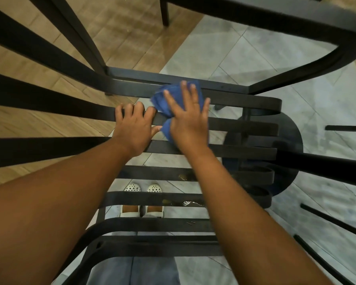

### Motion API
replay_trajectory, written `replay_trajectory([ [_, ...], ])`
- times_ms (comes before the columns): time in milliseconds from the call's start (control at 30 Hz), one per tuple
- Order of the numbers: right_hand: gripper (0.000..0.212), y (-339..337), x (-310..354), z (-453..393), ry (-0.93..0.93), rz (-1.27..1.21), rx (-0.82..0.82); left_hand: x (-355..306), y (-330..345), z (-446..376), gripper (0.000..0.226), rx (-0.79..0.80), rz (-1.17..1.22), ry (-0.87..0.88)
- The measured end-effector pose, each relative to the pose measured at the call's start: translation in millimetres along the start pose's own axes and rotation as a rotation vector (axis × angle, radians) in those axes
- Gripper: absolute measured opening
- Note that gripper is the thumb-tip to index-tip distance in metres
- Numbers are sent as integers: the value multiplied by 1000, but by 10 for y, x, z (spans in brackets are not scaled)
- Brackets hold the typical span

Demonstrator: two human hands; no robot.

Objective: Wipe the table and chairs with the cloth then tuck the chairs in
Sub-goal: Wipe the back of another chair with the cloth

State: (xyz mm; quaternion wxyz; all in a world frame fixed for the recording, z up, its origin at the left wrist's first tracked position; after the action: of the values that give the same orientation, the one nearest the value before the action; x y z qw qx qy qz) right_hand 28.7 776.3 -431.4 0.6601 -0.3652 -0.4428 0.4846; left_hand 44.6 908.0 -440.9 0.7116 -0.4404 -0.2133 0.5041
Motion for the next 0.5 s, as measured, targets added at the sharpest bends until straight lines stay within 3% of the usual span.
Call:
replay_trajectory([
  [167, 67, -280, -1187, 298, 395, 69, -101, 3, 15, -27, 58, 18, -12, -7],
  [300, 66, -369, -1209, 239, 773, -23, -76, -9, 14, -26, 57, 34, -12, -17],
  [400, 76, -196, -581, 161, 616, -59, -21, -4, 19, -37, 56, 52, -13, -19],
  [500, 86, 0, 77, 247, 369, -32, 158, -15, 25, -38, 52, 39, 0, -28],
])
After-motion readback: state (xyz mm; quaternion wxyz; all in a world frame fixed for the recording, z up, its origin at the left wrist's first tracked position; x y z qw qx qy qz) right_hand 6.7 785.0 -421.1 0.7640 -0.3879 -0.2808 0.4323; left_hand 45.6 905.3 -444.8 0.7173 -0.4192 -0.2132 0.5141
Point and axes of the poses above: each hand's wrist, its own z-axis away from the middle knuckle, its own y-axis out of the palm, x = y × z, the point moved 3 cm from there along -z, towards the middle knuckle, and after that the axes turned 4 degrees about x, right-handed, at the moved point
